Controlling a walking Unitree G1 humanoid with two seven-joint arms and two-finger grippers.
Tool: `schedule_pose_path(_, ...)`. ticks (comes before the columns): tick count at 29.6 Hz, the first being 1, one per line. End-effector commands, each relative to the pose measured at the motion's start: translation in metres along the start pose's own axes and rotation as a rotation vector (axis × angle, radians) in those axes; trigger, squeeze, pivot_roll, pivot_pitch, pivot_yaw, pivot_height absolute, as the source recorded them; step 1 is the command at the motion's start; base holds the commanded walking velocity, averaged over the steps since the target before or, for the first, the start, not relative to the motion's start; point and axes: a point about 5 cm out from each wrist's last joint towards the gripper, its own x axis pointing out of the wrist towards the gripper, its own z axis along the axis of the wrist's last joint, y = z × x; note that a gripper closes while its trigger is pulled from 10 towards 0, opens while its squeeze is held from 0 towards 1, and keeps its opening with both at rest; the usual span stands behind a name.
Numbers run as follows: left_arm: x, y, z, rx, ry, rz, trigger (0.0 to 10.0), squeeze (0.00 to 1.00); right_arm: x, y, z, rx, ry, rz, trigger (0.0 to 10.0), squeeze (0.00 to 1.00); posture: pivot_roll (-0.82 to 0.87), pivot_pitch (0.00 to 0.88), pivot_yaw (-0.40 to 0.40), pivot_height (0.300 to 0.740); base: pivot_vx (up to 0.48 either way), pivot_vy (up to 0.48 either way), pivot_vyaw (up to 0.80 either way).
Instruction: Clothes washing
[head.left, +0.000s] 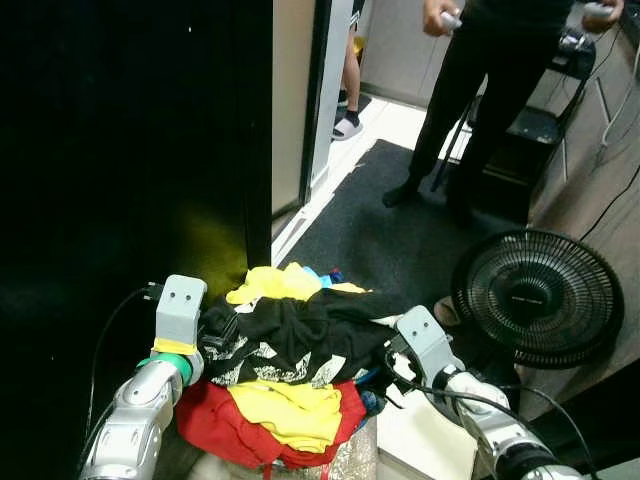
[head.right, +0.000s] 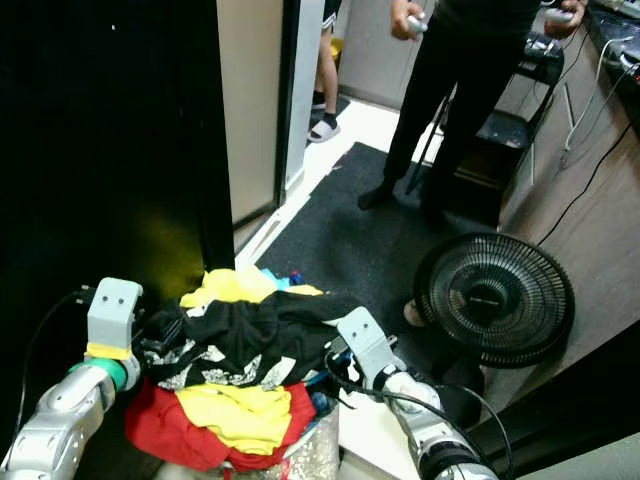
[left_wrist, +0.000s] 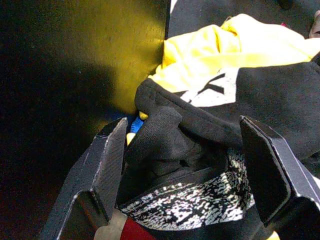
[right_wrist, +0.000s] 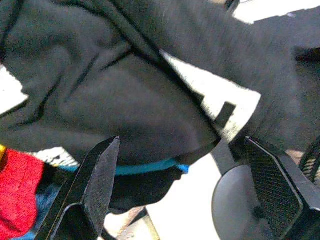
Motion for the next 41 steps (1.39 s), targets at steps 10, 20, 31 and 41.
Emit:
schedule_pose_path(10, 0.000, 0.013, 0.009, -0.042, 0.011, 0.042, 10.0, 0.00, 0.021, 0.036, 0.030, 0.198, -0.131, 0.067, 10.0, 0.00, 0.04, 0.306, -0.024, 0.740, 0.000, 0.000, 0.00)
schedule_pose_path(20, -0.017, 0.022, 0.008, -0.048, 0.010, 0.102, 10.0, 0.00, 0.032, 0.071, 0.037, 0.240, -0.086, 0.156, 10.0, 0.00, 0.09, 0.336, -0.066, 0.740, 0.000, 0.000, 0.00)
schedule_pose_path(31, -0.026, 0.020, 0.004, -0.052, 0.028, 0.117, 10.0, 0.00, 0.023, 0.071, 0.007, 0.206, 0.057, 0.116, 10.0, 0.00, 0.10, 0.363, -0.077, 0.740, 0.000, 0.000, 0.00)
schedule_pose_path(41, -0.027, 0.017, 0.003, -0.059, 0.041, 0.119, 10.0, 0.00, 0.020, 0.060, 0.007, 0.238, 0.028, 0.074, 0.0, 0.00, 0.08, 0.357, -0.076, 0.740, 0.000, 0.000, 0.00)
